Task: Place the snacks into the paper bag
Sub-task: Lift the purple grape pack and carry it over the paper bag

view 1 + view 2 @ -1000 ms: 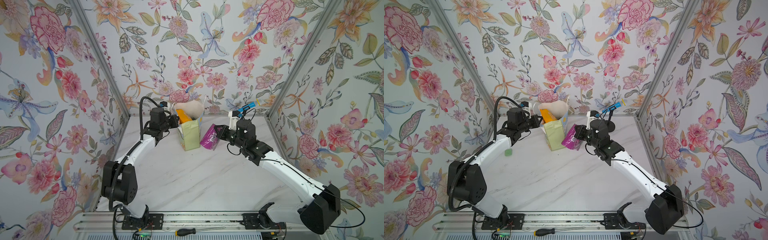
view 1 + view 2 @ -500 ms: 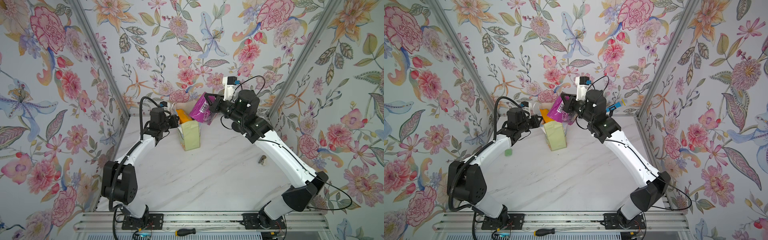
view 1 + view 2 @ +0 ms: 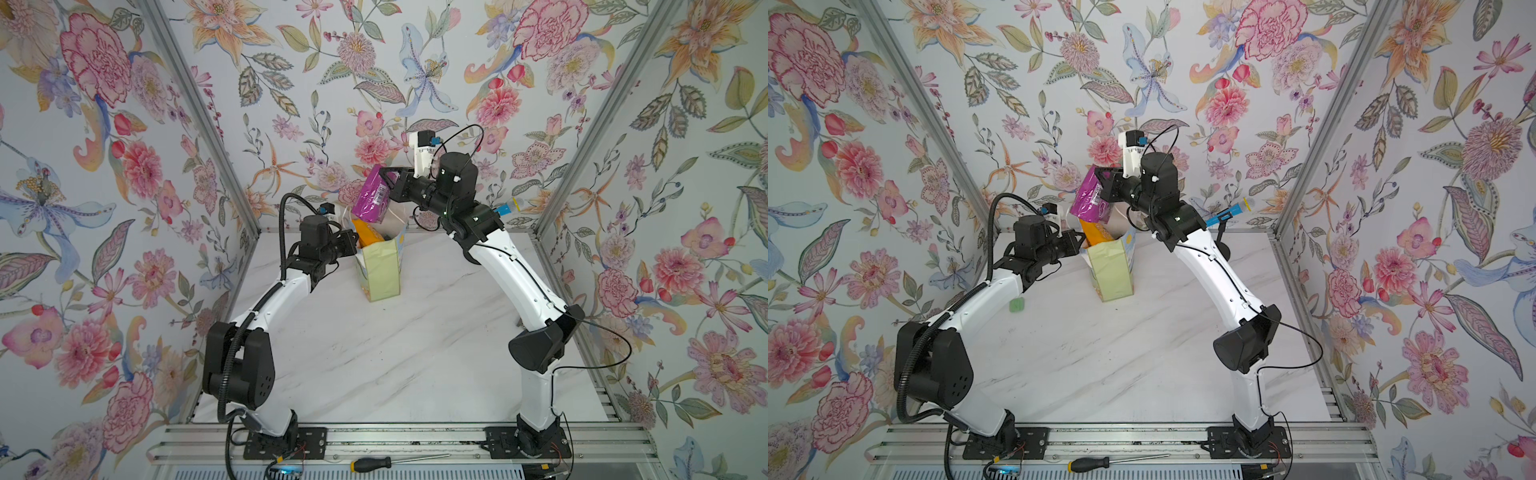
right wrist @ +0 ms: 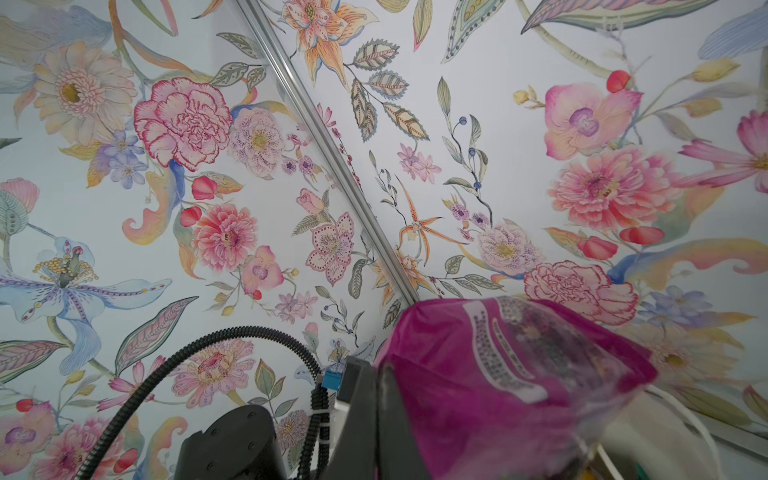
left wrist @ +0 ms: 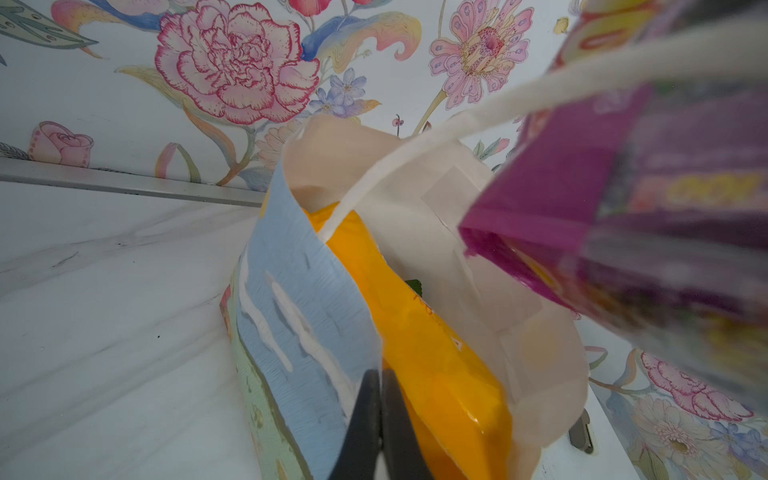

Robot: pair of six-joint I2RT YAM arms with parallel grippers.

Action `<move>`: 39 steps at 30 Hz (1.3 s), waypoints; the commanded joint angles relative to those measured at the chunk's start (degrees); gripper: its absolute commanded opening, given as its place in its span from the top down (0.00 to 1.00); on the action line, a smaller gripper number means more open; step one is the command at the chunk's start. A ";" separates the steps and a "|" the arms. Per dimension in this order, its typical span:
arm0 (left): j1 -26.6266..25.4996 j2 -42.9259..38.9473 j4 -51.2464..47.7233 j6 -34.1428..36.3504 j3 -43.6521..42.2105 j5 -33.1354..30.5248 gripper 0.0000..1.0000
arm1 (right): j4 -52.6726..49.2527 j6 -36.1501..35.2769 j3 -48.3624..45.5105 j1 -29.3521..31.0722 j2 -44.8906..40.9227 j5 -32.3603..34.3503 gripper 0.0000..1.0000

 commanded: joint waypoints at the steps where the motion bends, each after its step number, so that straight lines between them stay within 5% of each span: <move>1: 0.49 -2.39 2.43 -0.01 -0.44 1.87 1.00 | 2.23 -0.75 6.49 -0.30 1.81 -1.18 1.00; 10: 0.41 -2.75 2.13 0.25 -0.53 1.78 1.00 | 0.87 -0.06 7.00 -1.96 3.57 -2.29 1.00; 21: 0.71 -2.59 2.10 0.43 -0.60 1.88 1.00 | 1.47 -4.63 6.61 -2.17 -4.27 -0.42 1.00; 39: 1.09 -2.56 2.29 0.26 -0.59 2.22 1.00 | 4.33 -3.23 9.12 1.96 -4.70 -6.65 1.00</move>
